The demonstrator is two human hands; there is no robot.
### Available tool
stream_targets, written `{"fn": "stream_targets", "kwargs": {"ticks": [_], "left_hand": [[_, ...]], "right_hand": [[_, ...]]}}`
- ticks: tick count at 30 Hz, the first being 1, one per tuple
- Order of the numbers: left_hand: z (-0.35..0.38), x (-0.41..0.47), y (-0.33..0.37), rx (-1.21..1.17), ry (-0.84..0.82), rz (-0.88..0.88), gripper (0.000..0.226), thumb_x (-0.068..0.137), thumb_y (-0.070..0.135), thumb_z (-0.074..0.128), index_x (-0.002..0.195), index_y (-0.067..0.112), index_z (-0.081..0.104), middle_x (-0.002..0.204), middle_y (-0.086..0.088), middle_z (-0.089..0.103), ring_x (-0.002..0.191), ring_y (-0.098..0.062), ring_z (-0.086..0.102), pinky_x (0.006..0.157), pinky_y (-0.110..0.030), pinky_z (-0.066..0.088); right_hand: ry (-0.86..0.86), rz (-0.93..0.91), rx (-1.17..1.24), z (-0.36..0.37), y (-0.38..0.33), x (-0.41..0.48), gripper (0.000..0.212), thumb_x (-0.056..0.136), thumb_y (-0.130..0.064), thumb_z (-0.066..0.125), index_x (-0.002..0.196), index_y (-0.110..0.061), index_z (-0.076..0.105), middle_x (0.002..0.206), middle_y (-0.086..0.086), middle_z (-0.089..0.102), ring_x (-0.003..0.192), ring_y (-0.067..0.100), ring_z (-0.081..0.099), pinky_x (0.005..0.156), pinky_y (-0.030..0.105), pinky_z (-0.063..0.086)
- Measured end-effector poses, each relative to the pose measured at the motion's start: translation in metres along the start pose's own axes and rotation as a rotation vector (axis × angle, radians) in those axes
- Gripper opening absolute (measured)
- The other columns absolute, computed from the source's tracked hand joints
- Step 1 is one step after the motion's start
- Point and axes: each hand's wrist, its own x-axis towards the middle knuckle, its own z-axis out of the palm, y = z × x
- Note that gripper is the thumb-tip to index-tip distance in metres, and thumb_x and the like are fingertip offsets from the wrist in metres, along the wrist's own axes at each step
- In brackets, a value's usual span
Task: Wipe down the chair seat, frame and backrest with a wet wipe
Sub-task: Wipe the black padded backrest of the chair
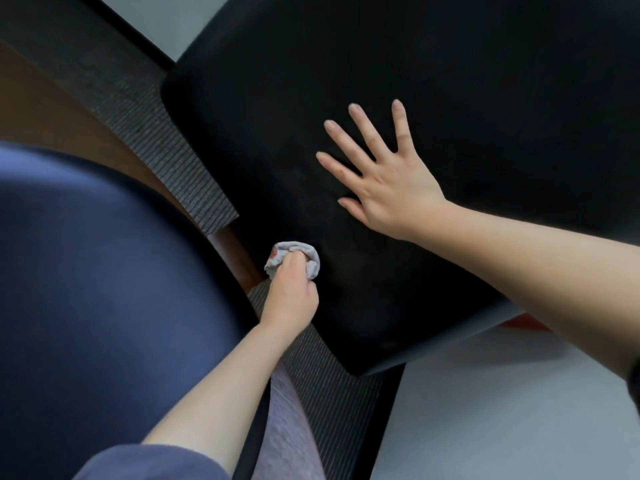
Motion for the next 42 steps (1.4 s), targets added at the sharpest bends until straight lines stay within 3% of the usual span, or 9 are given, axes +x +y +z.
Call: {"fn": "stream_targets", "kwargs": {"ticks": [9, 18, 21, 24, 29, 32, 35, 38, 42], "left_hand": [[0.034, -0.083, 0.013, -0.135, -0.166, -0.045, 0.035, 0.073, -0.010, 0.043, 0.072, 0.024, 0.035, 0.083, 0.009, 0.039, 0.082, -0.013, 0.040, 0.072, -0.024, 0.031], [-0.057, 0.066, -0.049, -0.072, 0.428, -0.408, 0.022, 0.079, -0.009, 0.037, 0.087, 0.011, 0.039, 0.102, -0.007, 0.044, 0.088, -0.021, 0.049, 0.075, -0.030, 0.043], [-0.048, 0.085, -0.053, -0.116, 0.382, -0.402, 0.031, 0.076, -0.010, 0.034, 0.081, 0.021, 0.034, 0.102, -0.002, 0.042, 0.085, -0.027, 0.058, 0.066, -0.044, 0.056], [-0.027, 0.067, -0.044, -0.161, 0.340, -0.378, 0.032, 0.070, -0.011, 0.031, 0.076, 0.020, 0.032, 0.091, 0.000, 0.042, 0.074, -0.016, 0.050, 0.059, -0.032, 0.050], [0.025, -0.014, -0.038, -0.330, 0.123, -0.376, 0.036, 0.064, -0.009, 0.028, 0.075, 0.025, 0.032, 0.084, -0.009, 0.042, 0.061, -0.046, 0.047, 0.043, -0.038, 0.041], [0.040, -0.051, -0.020, -0.327, -0.003, -0.433, 0.037, 0.065, -0.001, 0.031, 0.073, 0.035, 0.031, 0.083, -0.018, 0.044, 0.062, -0.041, 0.052, 0.054, -0.048, 0.048], [0.036, -0.061, -0.015, -0.342, -0.100, -0.538, 0.032, 0.077, -0.005, 0.036, 0.075, 0.027, 0.034, 0.077, -0.003, 0.044, 0.066, -0.013, 0.051, 0.061, -0.023, 0.042], [0.019, -0.057, -0.020, -0.307, -0.204, -0.655, 0.020, 0.084, 0.006, 0.044, 0.071, 0.021, 0.037, 0.072, 0.002, 0.045, 0.076, -0.020, 0.049, 0.064, -0.030, 0.037], [-0.041, -0.007, -0.047, -0.109, 0.208, -0.746, 0.014, 0.088, 0.010, 0.056, 0.080, 0.014, 0.046, 0.097, -0.016, 0.064, 0.094, -0.035, 0.061, 0.078, -0.036, 0.045]], "right_hand": [[0.001, 0.005, 0.013, -0.001, 0.001, -0.001, 0.066, 0.096, -0.057, 0.024, 0.153, -0.023, 0.018, 0.161, 0.013, 0.001, 0.146, 0.040, -0.004, 0.110, 0.069, -0.002], [0.013, 0.003, -0.029, 0.008, -0.005, -0.005, 0.068, 0.096, -0.057, 0.019, 0.154, -0.022, 0.012, 0.161, 0.015, -0.003, 0.146, 0.042, -0.007, 0.111, 0.069, 0.001], [0.025, -0.002, -0.036, 0.010, -0.005, -0.004, 0.068, 0.096, -0.057, 0.018, 0.154, -0.021, 0.011, 0.161, 0.015, -0.003, 0.145, 0.043, -0.007, 0.111, 0.070, 0.001], [0.032, -0.004, -0.025, 0.009, -0.006, -0.004, 0.068, 0.096, -0.057, 0.021, 0.153, -0.021, 0.013, 0.161, 0.016, -0.002, 0.145, 0.043, -0.006, 0.111, 0.070, 0.001], [0.038, 0.003, -0.010, 0.008, -0.005, -0.005, 0.068, 0.096, -0.056, 0.024, 0.153, -0.021, 0.016, 0.161, 0.015, 0.000, 0.146, 0.043, -0.005, 0.110, 0.069, 0.000], [0.046, 0.008, 0.008, 0.007, -0.004, -0.005, 0.067, 0.096, -0.055, 0.027, 0.153, -0.020, 0.019, 0.161, 0.016, 0.001, 0.146, 0.043, -0.004, 0.110, 0.069, -0.001], [0.037, 0.008, 0.017, 0.004, -0.004, -0.005, 0.067, 0.096, -0.054, 0.029, 0.152, -0.020, 0.021, 0.161, 0.016, 0.003, 0.146, 0.043, -0.003, 0.110, 0.069, 0.000], [0.024, 0.021, 0.041, 0.001, -0.008, -0.005, 0.065, 0.096, -0.052, 0.030, 0.152, -0.019, 0.021, 0.160, 0.016, 0.003, 0.146, 0.043, -0.003, 0.110, 0.069, -0.001], [0.017, 0.041, 0.065, 0.002, -0.011, -0.006, 0.064, 0.098, -0.048, 0.029, 0.153, -0.017, 0.019, 0.160, 0.017, 0.000, 0.146, 0.043, -0.005, 0.110, 0.069, -0.004]]}}
